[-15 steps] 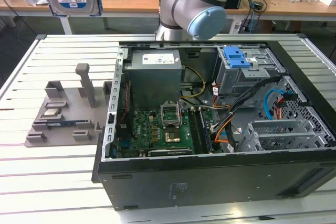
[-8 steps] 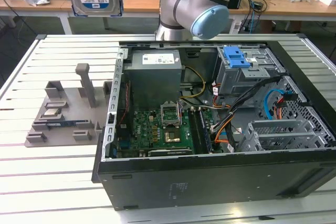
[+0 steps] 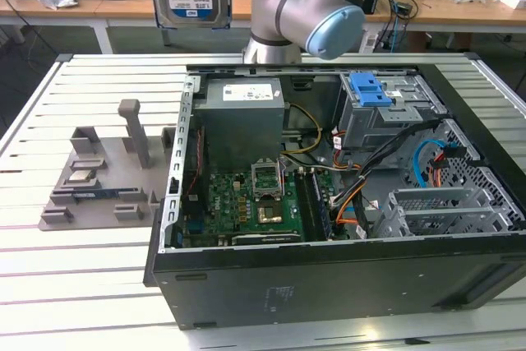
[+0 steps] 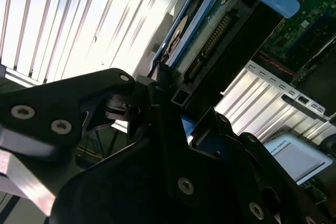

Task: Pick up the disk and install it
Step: 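Pick up the disk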

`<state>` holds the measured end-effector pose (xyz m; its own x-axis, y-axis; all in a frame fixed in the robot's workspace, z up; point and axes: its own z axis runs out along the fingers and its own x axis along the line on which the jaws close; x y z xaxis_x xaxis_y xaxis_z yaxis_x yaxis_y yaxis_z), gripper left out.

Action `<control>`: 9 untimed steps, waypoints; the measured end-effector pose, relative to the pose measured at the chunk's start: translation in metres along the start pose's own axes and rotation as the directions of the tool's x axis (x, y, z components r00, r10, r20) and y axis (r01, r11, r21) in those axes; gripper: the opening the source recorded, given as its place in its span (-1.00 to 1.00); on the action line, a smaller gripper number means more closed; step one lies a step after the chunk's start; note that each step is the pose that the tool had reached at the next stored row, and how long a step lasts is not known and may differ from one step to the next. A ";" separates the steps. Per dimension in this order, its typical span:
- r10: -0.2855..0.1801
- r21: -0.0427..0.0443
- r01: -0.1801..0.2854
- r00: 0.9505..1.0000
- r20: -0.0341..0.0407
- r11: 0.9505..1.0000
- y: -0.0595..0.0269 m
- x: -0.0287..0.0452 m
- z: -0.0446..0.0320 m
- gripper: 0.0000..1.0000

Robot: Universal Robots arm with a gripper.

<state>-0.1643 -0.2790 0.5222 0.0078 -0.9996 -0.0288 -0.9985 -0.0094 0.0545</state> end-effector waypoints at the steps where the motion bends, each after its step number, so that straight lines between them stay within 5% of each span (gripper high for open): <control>1: 0.000 0.000 0.000 1.000 0.000 1.000 -0.0038 0.0001 0.0003 -0.26; 9: 0.000 -0.005 0.000 1.000 0.000 1.000 -0.0454 0.0005 0.0035 -0.26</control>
<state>-0.1191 -0.2790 0.5162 0.0077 -0.9996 -0.0289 -0.9982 -0.0094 0.0590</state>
